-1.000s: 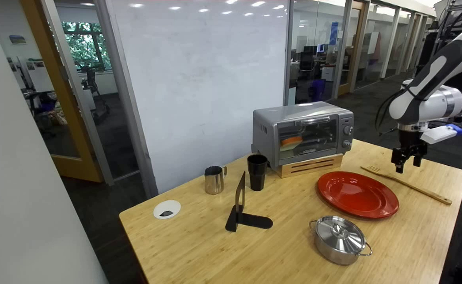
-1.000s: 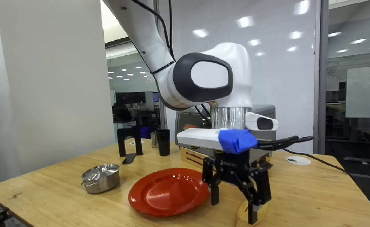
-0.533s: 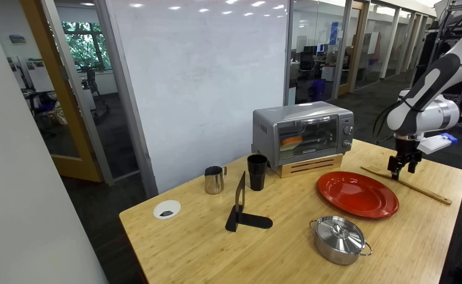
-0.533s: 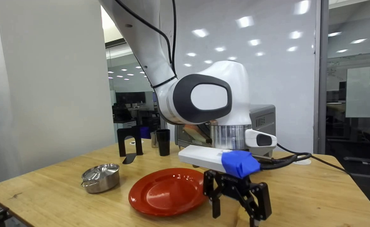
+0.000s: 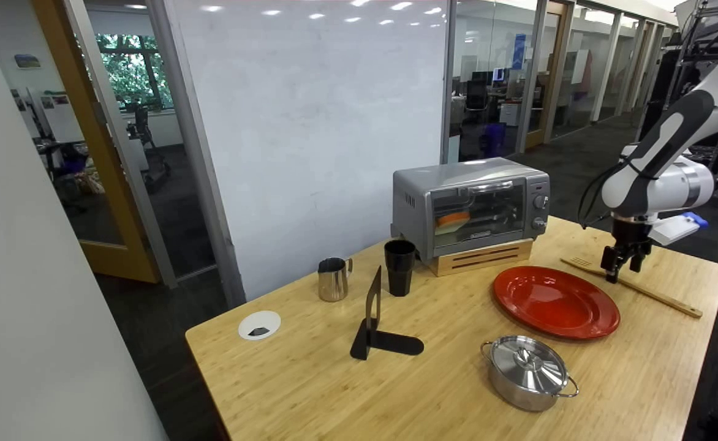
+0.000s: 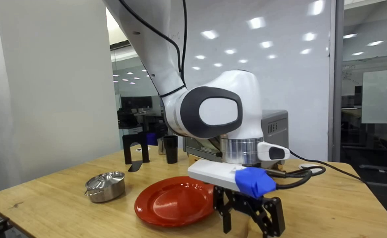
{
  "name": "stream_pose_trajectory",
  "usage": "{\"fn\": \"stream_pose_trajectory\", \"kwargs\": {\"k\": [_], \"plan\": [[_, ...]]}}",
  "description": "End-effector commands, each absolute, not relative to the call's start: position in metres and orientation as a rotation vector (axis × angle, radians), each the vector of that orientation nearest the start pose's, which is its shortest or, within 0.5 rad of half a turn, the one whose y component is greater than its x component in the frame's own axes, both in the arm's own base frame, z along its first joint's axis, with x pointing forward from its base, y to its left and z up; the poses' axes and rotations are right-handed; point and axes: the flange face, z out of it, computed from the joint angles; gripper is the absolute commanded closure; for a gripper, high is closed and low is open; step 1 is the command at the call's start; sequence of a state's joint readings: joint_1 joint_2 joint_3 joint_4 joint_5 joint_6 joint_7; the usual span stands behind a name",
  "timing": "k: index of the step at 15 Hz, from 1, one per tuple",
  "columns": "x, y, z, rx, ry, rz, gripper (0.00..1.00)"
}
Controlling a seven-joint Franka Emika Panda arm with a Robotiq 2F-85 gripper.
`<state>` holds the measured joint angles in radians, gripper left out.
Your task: Place the wooden spatula on the plate
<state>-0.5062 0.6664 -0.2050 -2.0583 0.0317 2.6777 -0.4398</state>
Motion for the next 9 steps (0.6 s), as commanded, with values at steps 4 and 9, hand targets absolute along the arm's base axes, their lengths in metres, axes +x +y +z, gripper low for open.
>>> {"fn": "stream_pose_trajectory", "kwargs": {"k": [4, 9], "plan": [[0.415, -0.385, 0.109, -3.184, 0.276, 0.124, 0.00], [0.388, -0.389, 0.103, -3.189, 0.157, 0.164, 0.00]]}}
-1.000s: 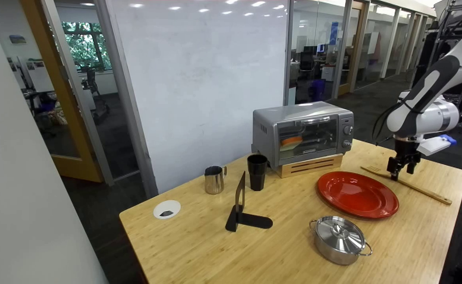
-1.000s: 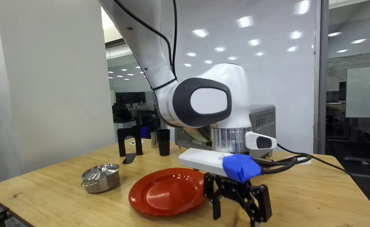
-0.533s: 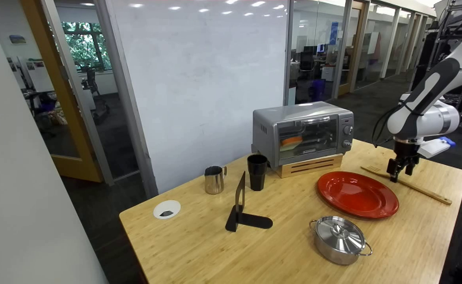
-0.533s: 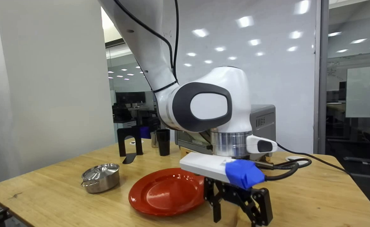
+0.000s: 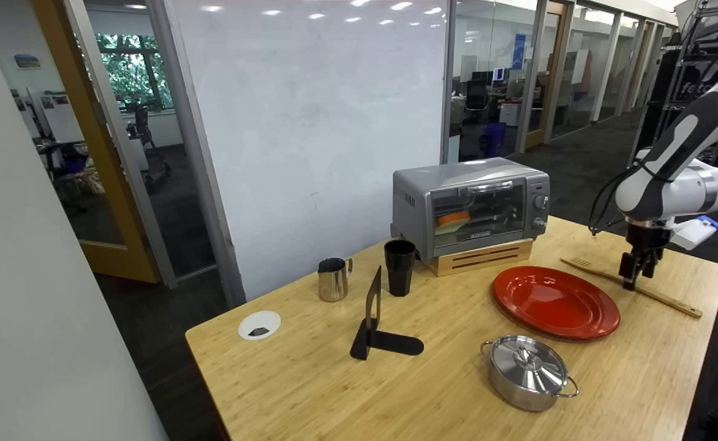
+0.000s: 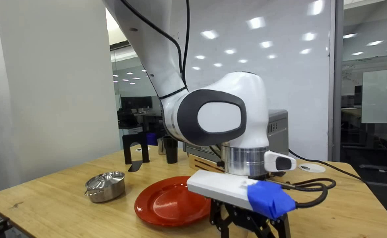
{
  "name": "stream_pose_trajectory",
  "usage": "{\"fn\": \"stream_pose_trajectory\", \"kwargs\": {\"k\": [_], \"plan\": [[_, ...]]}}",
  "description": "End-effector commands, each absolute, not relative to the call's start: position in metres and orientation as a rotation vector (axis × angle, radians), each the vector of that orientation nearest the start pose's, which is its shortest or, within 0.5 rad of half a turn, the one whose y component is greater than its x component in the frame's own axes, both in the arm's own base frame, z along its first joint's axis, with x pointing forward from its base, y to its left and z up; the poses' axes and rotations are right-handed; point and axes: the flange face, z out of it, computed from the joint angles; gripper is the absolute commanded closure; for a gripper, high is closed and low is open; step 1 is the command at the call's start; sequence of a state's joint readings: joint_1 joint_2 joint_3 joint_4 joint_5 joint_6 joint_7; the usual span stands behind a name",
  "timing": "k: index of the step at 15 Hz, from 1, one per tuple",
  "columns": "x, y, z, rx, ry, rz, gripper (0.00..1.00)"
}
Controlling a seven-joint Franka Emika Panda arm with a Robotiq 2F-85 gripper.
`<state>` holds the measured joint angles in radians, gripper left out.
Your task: Place the wooden spatula on the plate
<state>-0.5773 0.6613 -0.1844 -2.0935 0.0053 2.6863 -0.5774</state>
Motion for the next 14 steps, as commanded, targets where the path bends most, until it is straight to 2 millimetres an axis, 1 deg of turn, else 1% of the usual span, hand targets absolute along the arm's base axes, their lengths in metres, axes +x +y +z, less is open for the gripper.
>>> {"fn": "stream_pose_trajectory", "kwargs": {"k": [1, 4, 6, 14], "plan": [[0.385, -0.387, 0.101, -3.194, 0.130, 0.161, 0.00], [0.377, -0.381, 0.096, -3.211, 0.064, 0.142, 0.00], [0.377, -0.377, 0.098, -3.221, 0.045, 0.103, 0.00], [0.374, -0.366, 0.102, -3.179, 0.072, 0.021, 0.00]]}}
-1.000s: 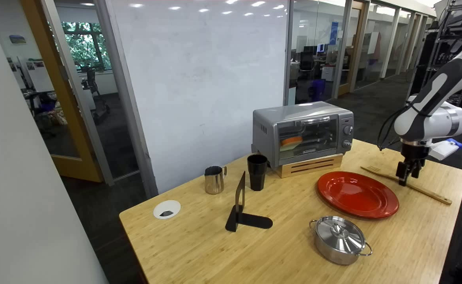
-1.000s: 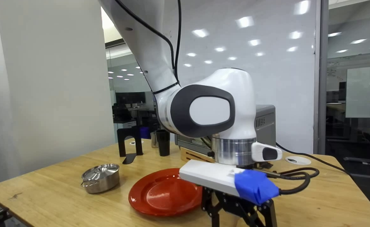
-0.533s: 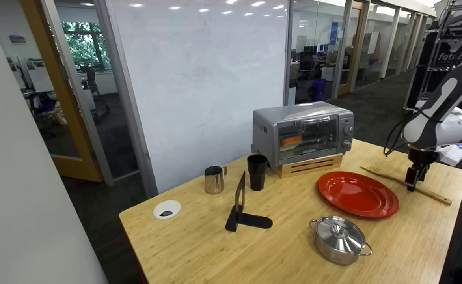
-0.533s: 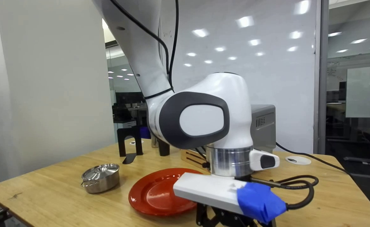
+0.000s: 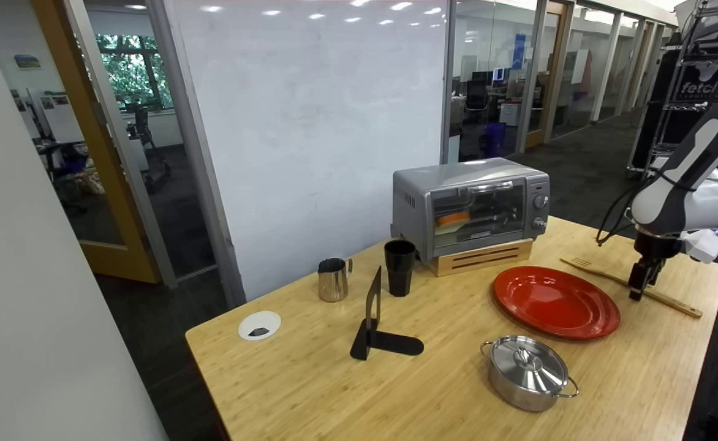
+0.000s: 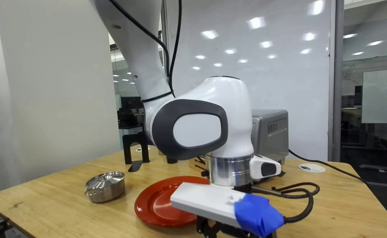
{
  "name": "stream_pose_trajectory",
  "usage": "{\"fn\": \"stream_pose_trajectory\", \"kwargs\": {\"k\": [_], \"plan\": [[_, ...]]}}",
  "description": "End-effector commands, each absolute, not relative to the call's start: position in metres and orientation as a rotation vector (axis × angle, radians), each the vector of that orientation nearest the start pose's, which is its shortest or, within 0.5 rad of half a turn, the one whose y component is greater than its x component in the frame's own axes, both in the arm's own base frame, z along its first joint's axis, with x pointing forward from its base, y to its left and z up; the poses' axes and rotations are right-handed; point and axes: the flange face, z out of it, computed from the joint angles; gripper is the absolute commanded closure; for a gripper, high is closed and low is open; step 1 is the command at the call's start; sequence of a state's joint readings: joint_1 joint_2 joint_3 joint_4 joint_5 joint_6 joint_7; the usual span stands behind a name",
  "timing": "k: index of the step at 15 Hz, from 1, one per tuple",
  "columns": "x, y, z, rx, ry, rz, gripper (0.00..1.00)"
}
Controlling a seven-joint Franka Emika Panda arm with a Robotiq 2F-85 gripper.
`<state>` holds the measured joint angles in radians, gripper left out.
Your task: Place the wooden spatula on the plate
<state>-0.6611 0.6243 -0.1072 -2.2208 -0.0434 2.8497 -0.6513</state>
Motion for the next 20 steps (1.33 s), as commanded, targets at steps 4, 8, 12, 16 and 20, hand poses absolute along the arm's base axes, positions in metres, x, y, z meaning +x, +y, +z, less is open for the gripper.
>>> {"fn": "stream_pose_trajectory", "kwargs": {"k": [4, 8, 12, 16, 20], "plan": [[0.374, -0.365, 0.106, -3.148, 0.124, -0.018, 0.26], [0.374, -0.367, 0.106, -3.138, 0.141, -0.037, 0.55], [0.374, -0.369, 0.110, -3.133, 0.155, -0.059, 0.82], [0.375, -0.364, 0.116, -3.123, 0.187, -0.079, 0.94], [0.372, -0.338, 0.139, -3.113, 0.216, -0.066, 0.94]]}}
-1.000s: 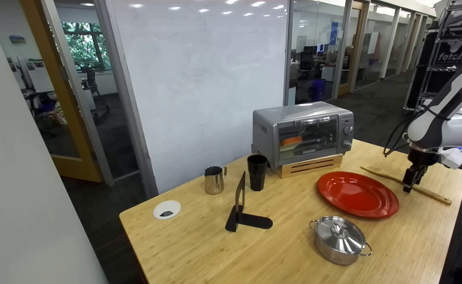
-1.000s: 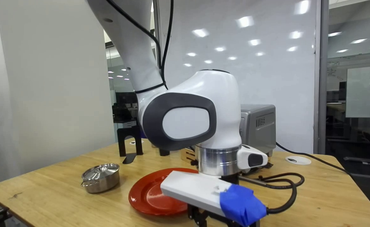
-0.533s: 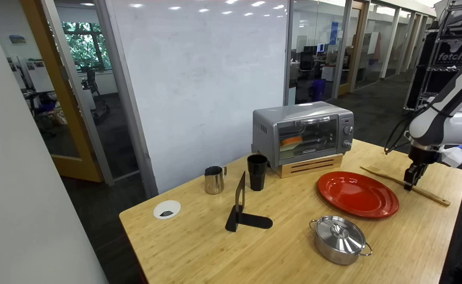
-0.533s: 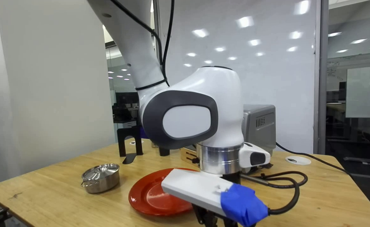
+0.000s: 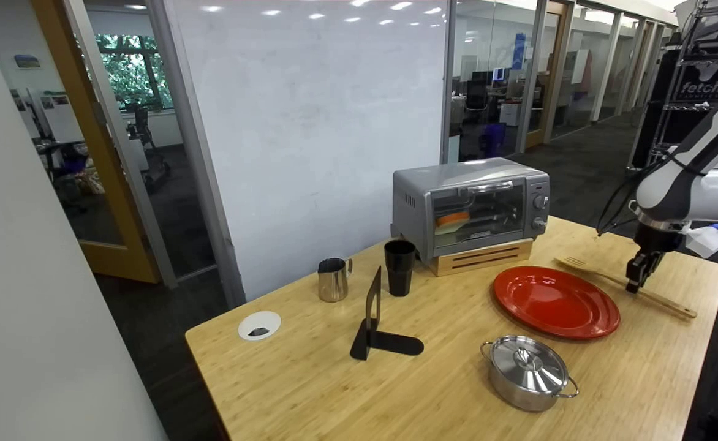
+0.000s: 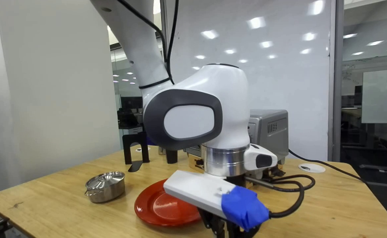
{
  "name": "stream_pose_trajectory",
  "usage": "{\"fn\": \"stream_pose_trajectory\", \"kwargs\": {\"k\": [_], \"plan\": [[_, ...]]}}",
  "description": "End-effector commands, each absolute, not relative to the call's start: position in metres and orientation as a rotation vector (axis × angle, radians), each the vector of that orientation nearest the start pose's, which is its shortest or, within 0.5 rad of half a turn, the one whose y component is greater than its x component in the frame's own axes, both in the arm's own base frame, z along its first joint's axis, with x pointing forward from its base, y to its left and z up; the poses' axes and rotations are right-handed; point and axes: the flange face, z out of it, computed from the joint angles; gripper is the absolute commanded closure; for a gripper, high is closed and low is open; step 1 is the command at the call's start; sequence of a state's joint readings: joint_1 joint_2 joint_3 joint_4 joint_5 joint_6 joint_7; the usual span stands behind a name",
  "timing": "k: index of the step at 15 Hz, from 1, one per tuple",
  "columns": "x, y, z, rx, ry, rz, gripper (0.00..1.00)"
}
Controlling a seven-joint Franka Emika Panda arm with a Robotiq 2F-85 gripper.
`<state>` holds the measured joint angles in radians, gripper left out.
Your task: Place the wooden spatula on the plate
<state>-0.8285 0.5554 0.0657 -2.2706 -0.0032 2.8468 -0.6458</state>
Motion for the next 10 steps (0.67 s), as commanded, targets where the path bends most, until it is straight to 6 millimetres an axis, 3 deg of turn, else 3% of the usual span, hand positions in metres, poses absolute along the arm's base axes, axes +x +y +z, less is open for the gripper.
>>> {"fn": "stream_pose_trajectory", "kwargs": {"k": [1, 6, 10], "plan": [[0.368, -0.326, 0.149, -3.111, 0.216, -0.058, 0.94], [0.351, -0.278, 0.186, -3.128, 0.253, -0.034, 0.94], [0.350, -0.244, 0.208, -3.108, 0.327, -0.082, 0.94]]}}
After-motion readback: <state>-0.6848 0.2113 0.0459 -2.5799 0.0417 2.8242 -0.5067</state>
